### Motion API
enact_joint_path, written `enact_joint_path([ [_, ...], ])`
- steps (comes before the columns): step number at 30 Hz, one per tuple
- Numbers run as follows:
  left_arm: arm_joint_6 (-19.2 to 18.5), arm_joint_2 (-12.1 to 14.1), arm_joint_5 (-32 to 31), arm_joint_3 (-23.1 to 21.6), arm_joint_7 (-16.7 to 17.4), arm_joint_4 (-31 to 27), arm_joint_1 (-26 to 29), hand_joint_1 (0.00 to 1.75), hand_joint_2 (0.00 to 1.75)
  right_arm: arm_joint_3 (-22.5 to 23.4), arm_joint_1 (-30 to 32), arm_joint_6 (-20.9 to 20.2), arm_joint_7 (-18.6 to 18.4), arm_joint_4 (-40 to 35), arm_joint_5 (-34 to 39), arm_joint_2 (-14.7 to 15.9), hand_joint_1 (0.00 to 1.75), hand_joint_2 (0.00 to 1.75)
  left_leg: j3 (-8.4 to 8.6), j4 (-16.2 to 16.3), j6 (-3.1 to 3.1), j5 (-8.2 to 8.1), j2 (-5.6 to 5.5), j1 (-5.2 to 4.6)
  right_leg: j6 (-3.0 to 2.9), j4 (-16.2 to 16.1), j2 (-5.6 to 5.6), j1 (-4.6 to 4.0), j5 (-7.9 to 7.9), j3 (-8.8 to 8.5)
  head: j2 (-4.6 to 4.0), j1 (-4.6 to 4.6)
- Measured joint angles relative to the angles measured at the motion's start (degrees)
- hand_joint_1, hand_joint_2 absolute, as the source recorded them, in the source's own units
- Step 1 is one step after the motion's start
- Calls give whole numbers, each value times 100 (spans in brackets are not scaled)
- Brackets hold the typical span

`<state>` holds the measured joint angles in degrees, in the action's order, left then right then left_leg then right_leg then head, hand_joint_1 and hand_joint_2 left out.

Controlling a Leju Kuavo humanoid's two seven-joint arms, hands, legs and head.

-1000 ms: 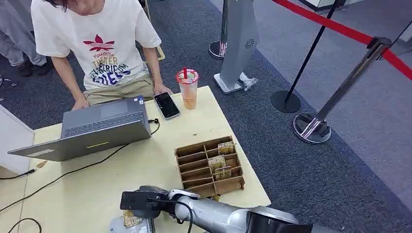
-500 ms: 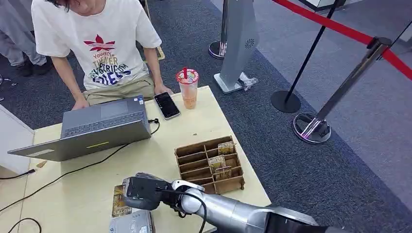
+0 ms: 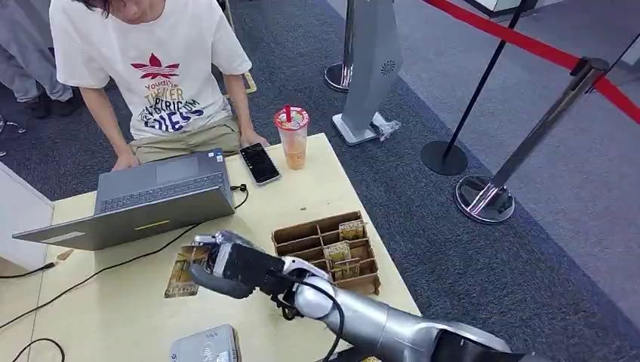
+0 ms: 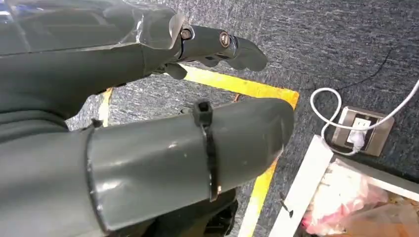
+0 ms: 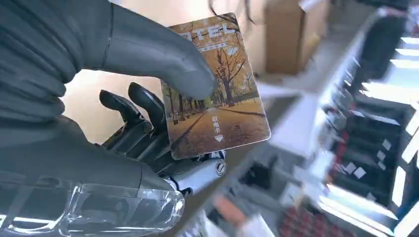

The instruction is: Pass the card to the sensor for recognition and then transmit it.

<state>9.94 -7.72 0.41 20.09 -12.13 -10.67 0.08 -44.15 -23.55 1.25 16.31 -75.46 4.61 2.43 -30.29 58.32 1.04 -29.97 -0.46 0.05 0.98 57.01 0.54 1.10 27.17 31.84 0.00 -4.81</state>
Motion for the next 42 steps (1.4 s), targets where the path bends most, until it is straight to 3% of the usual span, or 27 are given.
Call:
enact_joint_path([
  [8, -79, -30, -249, -72, 39, 0, -35, 0, 0, 1140, -201, 517, 63, -773, -386, 52, 175, 175, 1, 1, 0, 1, 0, -1, 0, 0, 0, 0, -3, -1, 0, 2],
  [17, -79, -70, -264, -181, 129, 0, -77, 0, 0, 1862, -1058, 729, -50, -206, -479, 15, 175, 175, 1, 1, -1, 5, 0, 0, -1, 4, 0, 0, -5, -1, 0, 4],
  [31, -85, -57, -350, -341, 291, 0, -195, 0, 0, 2266, -2205, 1167, 43, 2015, -924, -293, 175, 175, 0, 2, 0, 10, -3, 0, -1, 6, -1, 0, -6, -1, 0, 2],
  [42, -33, -48, -282, -343, 291, 0, -211, 0, 0, 2310, -2278, 1121, 63, 2608, -1095, -463, 175, 175, -1, 2, 0, 10, -3, 1, -1, 6, -1, 0, -6, -1, 0, 2],
])
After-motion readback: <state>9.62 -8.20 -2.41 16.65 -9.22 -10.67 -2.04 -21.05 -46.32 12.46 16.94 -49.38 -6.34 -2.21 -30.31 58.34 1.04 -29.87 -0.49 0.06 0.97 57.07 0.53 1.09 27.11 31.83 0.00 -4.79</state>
